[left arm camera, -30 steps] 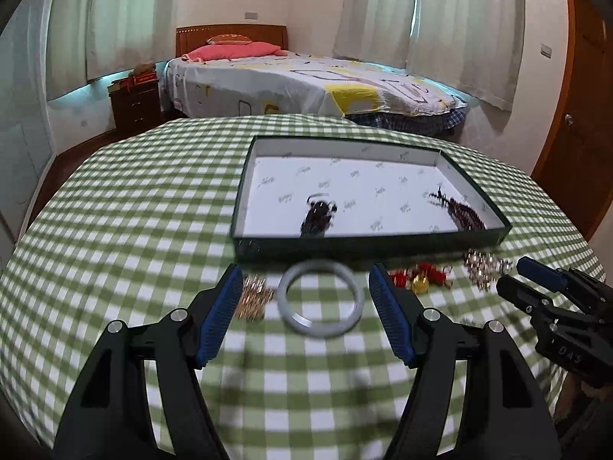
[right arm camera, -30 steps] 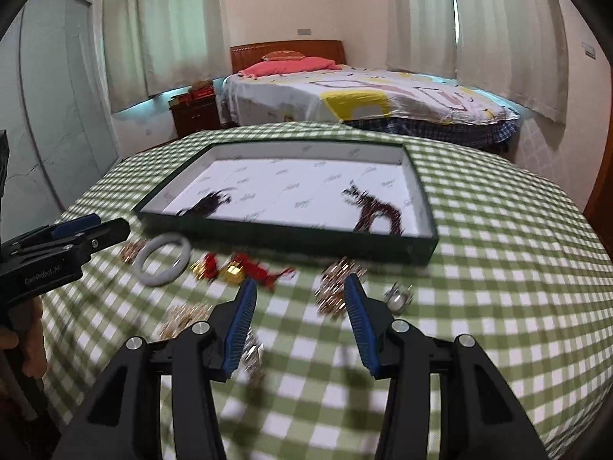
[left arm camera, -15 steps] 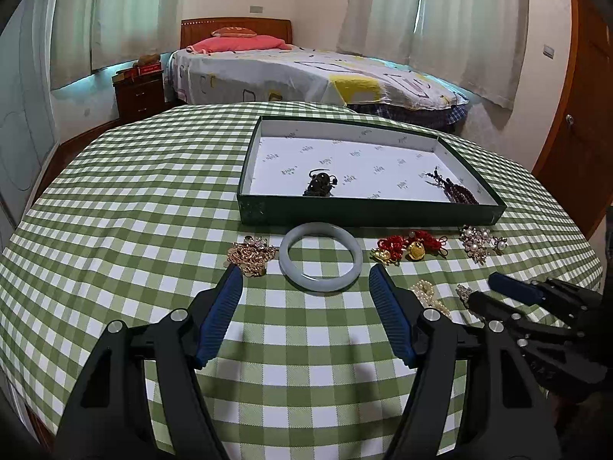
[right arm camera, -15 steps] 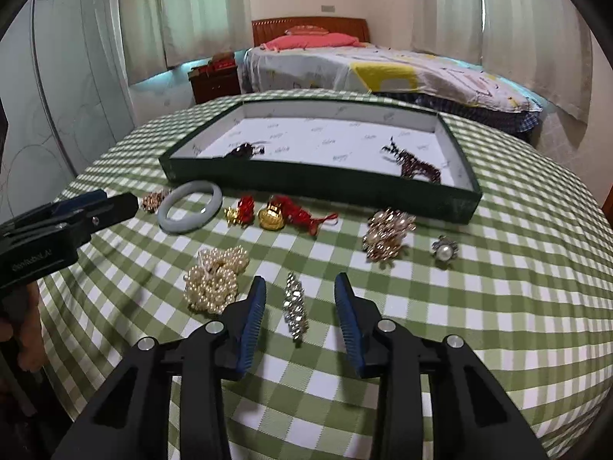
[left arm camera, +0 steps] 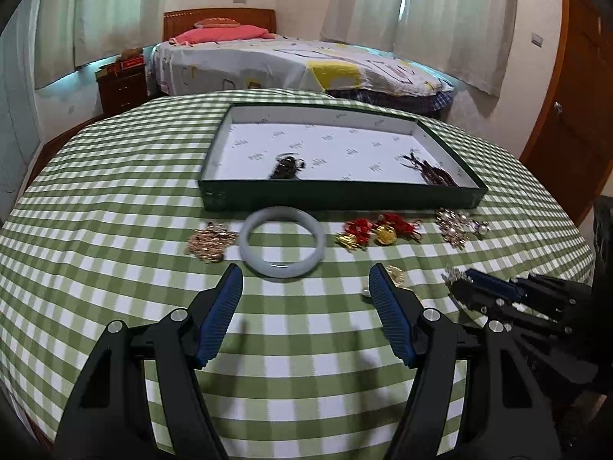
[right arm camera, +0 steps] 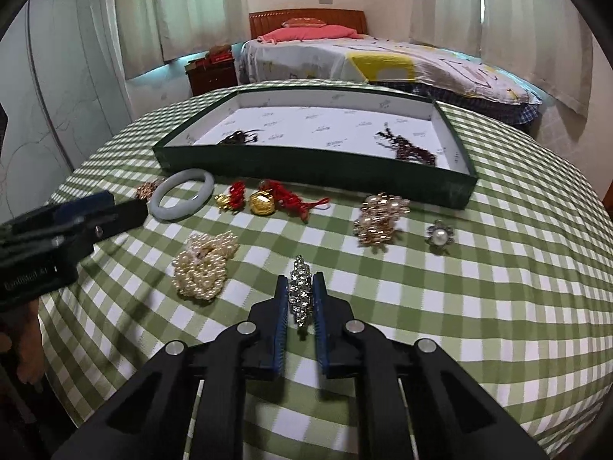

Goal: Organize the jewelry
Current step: 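Grasp the rhinestone brooch with the right tool while the left tool grasps the pearl cluster, then carry the pearl cluster with the left tool while the right tool carries the rhinestone brooch into the tray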

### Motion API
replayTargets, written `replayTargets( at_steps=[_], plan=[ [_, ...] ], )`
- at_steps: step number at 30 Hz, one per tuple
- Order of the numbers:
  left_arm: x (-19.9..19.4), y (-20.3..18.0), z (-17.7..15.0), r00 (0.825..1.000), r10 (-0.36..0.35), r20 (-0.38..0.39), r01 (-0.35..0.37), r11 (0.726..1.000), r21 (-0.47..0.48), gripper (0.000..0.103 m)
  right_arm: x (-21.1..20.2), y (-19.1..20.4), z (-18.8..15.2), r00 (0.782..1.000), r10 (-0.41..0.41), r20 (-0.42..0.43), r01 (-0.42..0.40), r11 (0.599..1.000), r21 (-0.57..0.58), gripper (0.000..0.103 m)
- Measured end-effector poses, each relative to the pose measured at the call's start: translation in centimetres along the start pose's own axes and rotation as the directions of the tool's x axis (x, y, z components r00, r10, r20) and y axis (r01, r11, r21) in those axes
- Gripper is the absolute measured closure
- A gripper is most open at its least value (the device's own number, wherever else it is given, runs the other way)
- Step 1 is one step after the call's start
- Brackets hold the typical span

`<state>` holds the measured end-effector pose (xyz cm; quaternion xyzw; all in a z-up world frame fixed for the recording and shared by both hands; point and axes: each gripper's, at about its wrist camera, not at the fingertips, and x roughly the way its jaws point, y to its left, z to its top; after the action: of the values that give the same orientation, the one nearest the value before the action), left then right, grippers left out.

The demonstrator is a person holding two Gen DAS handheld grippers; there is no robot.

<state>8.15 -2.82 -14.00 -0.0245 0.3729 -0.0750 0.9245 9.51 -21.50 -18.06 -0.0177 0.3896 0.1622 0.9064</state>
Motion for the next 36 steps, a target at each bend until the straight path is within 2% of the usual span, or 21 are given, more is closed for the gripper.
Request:
replayTargets(
  at_steps=[13,15,17,22,24,36],
  plan=[
    [2.4,-4.3,-0.3,0.996,-0.034,-0.086,0.038,0.998,0.055,0.039,-1.1,-3.5,-0.4,0.998,-0.055,0.039,0.052,0.996,0.068,0.089],
    [3.0,-4.8,-0.4,0.994,-0.033,-0.104,0.04,0.997,0.065,0.048,-1.2,-3.9,-0.3,0.997,-0.054,0.047,0.05,0.995,0.084,0.089],
    [3.4,-5.1,-0.5,0.993,-0.031,-0.115,0.04,0.997,0.071,0.05,-1.3,-4.2,-0.3,0.997,-0.052,0.052,0.047,0.995,0.093,0.089],
    [3.9,-5.4,-0.9,0.99,-0.045,-0.136,0.057,0.995,0.086,0.065,-1.3,-4.4,-0.4,0.997,-0.046,0.059,0.04,0.994,0.1,0.089],
    [3.9,-5.6,-1.0,0.989,-0.059,-0.136,0.072,0.993,0.093,0.077,-1.3,-4.4,-0.3,0.997,-0.046,0.06,0.04,0.994,0.102,0.089],
    [3.1,-5.3,-1.1,0.989,-0.094,-0.117,0.104,0.991,0.083,0.084,-1.2,-4.1,-0.5,0.998,-0.045,0.054,0.039,0.994,0.098,0.089]
  ],
)
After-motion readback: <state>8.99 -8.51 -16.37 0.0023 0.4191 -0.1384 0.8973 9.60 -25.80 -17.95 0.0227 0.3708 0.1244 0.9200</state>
